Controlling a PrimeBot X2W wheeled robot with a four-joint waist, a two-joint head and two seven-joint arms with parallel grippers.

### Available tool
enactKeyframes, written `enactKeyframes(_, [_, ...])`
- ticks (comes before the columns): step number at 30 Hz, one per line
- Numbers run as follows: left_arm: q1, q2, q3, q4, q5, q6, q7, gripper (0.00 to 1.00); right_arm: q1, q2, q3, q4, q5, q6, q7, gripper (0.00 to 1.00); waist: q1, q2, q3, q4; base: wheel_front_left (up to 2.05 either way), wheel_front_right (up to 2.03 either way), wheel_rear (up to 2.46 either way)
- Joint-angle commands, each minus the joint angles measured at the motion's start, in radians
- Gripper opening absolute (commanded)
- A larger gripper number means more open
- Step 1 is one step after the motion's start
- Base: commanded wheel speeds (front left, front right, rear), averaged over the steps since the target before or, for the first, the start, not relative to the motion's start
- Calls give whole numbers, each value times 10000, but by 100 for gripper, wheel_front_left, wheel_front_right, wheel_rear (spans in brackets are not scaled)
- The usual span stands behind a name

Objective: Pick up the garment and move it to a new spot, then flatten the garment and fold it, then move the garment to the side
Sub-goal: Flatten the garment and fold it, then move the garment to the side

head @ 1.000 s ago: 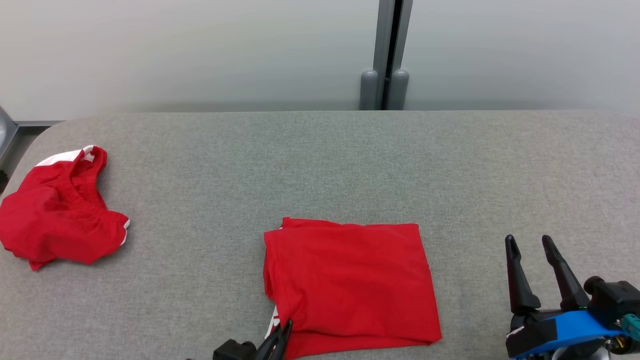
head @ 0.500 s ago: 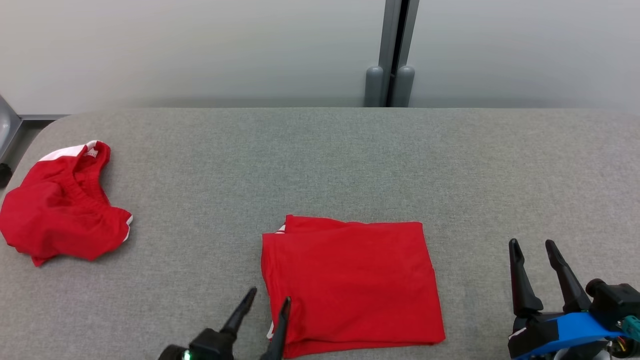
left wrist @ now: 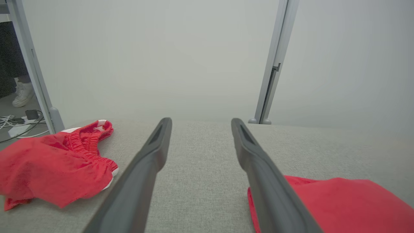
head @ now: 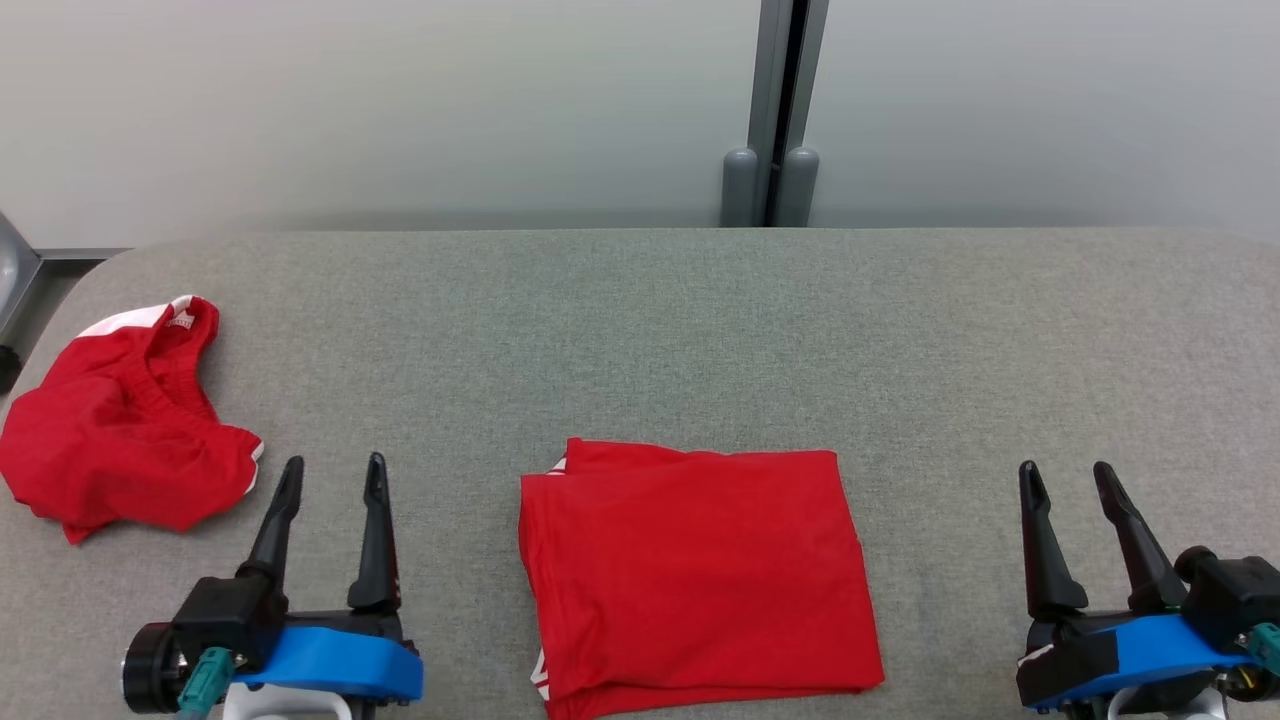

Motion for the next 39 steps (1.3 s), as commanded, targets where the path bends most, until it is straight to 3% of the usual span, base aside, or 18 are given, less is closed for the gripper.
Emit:
enactKeyframes(1, [-76, 83, 126, -16, 1, 57, -42, 100, -32, -11, 23, -82, -52, 6, -3, 100, 0, 0, -12, -1, 0, 0, 0])
enactKeyframes(9, [69, 47, 920, 49, 173, 274, -45, 100, 377, -11, 14, -451, -105, 6, 69, 100, 0, 0, -95, 54, 0, 0, 0])
enactKeyframes(27, [105, 51, 767, 298, 385, 231, -47, 100, 824, -11, 215, -1106, -273, 6, 460, 100, 0, 0, -93, 81, 0, 0, 0])
enactKeyframes(33, [106, 90, 822, 229, 369, 234, -48, 100, 400, -11, 162, -923, -192, 6, 616, 100, 0, 0, -39, 55, 0, 0, 0])
enactKeyframes(39, [-136, 22, 727, 172, 393, 202, -48, 100, -477, -11, 727, -552, -325, 6, 1183, 100, 0, 0, 158, 138, 0, 0, 0])
